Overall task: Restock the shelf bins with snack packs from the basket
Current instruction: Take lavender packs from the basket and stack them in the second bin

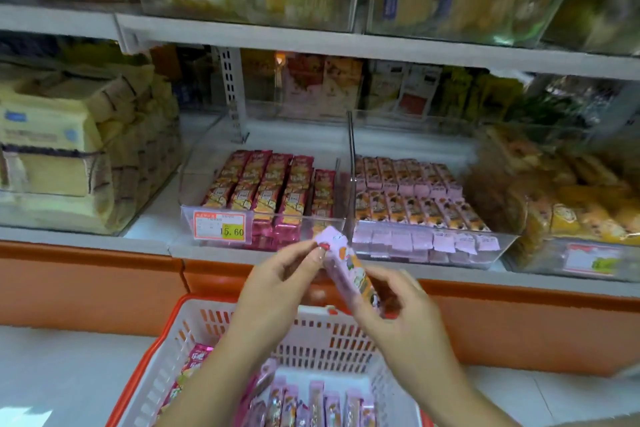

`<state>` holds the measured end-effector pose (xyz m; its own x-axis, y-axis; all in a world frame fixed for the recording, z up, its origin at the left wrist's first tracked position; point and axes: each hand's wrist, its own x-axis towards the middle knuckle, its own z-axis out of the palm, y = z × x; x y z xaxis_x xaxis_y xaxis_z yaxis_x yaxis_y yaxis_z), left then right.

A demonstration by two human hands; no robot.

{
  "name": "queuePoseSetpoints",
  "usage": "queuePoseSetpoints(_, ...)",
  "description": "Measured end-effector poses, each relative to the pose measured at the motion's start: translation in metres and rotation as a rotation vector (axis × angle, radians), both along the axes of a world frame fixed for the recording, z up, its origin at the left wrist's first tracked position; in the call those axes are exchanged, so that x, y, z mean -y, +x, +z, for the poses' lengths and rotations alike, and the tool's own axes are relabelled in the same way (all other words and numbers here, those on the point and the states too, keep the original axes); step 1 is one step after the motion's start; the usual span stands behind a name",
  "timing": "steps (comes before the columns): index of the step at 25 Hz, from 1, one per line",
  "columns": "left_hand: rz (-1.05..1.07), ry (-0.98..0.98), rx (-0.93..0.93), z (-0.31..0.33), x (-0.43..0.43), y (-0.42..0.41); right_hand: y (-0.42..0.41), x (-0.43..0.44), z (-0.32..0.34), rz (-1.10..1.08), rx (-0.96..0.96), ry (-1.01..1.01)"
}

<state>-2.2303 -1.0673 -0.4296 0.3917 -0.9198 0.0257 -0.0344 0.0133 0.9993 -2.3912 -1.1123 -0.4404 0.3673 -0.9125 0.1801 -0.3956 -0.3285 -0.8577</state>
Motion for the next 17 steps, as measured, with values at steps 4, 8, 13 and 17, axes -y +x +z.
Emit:
queuePoseSetpoints(4,0.070,-0.088,0.521,0.043,0.054,0.009,-0.008,0.085,0.070,-0.173,-0.048,-0.120)
queuePoseSetpoints(8,0.033,0.090,0.828,0.031,0.091,0.009,0.011,0.133,0.068,-0.156,-0.238,0.042)
queuePoseSetpoints(13,0.143,0.053,0.902,0.024,0.100,0.013,0.036,0.160,0.048,0.019,-0.356,0.118)
queuePoseSetpoints(17,0.162,0.053,0.961,0.021,0.100,0.010,0.031,0.160,0.048,0.089,-0.402,0.176)
